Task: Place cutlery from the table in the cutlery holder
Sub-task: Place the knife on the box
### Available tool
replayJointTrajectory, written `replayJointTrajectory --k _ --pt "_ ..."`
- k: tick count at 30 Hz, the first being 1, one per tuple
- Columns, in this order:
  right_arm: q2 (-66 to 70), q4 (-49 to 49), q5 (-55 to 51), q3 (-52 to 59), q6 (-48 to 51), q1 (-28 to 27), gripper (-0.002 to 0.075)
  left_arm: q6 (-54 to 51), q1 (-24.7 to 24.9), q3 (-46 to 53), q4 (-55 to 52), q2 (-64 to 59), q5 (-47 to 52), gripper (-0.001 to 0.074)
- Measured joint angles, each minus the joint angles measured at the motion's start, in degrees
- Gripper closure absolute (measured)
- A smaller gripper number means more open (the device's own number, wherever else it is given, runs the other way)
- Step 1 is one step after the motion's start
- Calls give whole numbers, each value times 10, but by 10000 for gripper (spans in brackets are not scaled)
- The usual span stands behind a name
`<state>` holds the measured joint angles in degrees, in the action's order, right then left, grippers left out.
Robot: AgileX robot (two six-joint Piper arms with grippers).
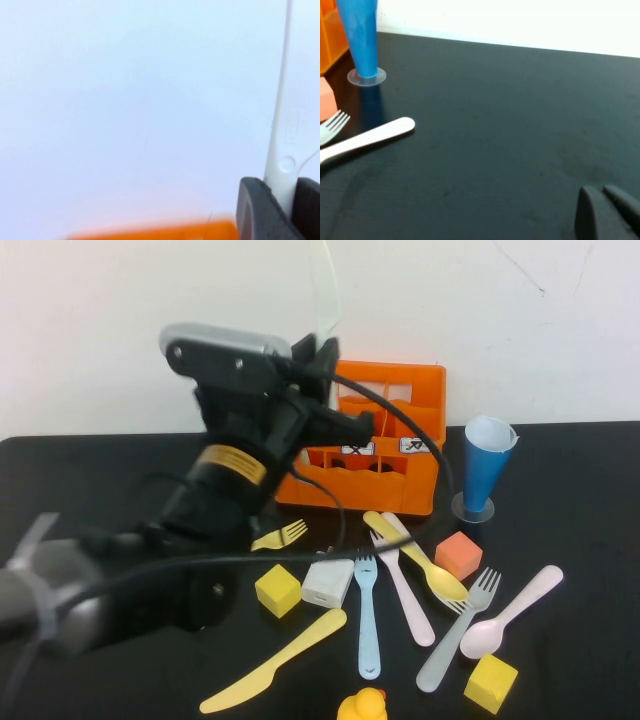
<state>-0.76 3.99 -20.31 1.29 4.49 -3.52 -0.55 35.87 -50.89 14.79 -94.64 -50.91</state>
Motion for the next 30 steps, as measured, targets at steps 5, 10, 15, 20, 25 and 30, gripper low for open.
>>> replayJointTrajectory --k 5,10,15,20,25,30 --pt "0 0 0 0 0 0 729 113 0 -28 -54 -106 -126 631" --pt "0 0 0 0 0 0 729 149 0 -98 -82 -197 -130 631" --pt "0 0 0 0 0 0 729 157 -3 -193 -101 -248 -99 631" --pt "0 0 0 0 0 0 729 159 -18 -268 -139 -288 -38 631" --pt "0 0 0 0 0 0 729 164 -22 -293 -159 -320 -2 631" --pt "0 0 0 0 0 0 729 169 -22 -295 -176 -328 14 595"
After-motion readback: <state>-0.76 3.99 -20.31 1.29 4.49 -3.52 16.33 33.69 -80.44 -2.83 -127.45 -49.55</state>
